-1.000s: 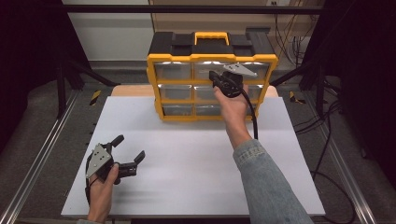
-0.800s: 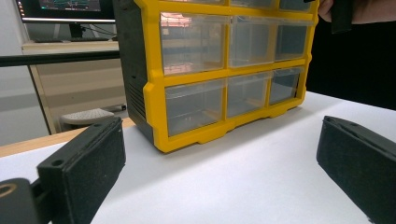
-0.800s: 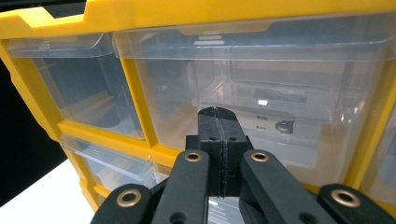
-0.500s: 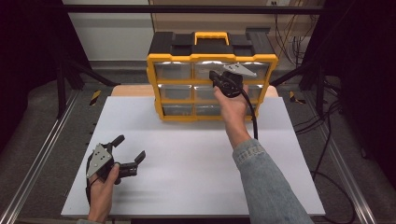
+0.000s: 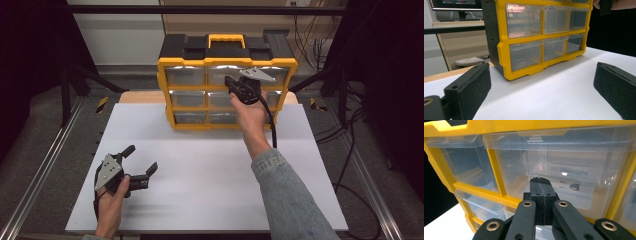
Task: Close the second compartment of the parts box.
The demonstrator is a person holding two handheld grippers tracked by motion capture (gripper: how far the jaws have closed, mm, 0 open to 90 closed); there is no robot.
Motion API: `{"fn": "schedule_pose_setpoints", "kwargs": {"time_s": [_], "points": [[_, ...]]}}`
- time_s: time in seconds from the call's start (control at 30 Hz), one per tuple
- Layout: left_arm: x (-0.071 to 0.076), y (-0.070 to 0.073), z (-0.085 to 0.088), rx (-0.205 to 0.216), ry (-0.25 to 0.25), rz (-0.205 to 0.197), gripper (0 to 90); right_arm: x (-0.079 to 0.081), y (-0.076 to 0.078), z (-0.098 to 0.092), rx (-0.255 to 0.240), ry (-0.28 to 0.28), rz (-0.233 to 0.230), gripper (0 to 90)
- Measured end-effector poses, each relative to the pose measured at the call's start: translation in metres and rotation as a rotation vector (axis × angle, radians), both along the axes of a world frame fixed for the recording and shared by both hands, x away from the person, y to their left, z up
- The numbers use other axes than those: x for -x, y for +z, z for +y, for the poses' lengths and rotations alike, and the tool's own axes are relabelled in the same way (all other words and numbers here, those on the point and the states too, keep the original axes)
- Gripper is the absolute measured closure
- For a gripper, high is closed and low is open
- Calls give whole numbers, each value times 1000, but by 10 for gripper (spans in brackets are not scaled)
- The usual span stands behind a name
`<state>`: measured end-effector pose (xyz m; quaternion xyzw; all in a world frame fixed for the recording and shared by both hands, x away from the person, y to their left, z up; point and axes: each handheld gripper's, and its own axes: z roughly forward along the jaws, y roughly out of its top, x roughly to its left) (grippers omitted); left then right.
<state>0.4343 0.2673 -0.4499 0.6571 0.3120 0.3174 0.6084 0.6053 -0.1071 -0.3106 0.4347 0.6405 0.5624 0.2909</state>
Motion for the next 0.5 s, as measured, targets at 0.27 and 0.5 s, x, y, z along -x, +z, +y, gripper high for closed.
{"fn": "schedule_pose_setpoints", "kwargs": {"time_s": [0.27, 0.5], "points": [[0, -1, 1, 5, 0, 4, 11, 1, 1, -4, 10, 0, 3, 900], [0, -1, 1, 8, 5, 5, 11, 6, 5, -10, 13, -4, -5, 900]]}}
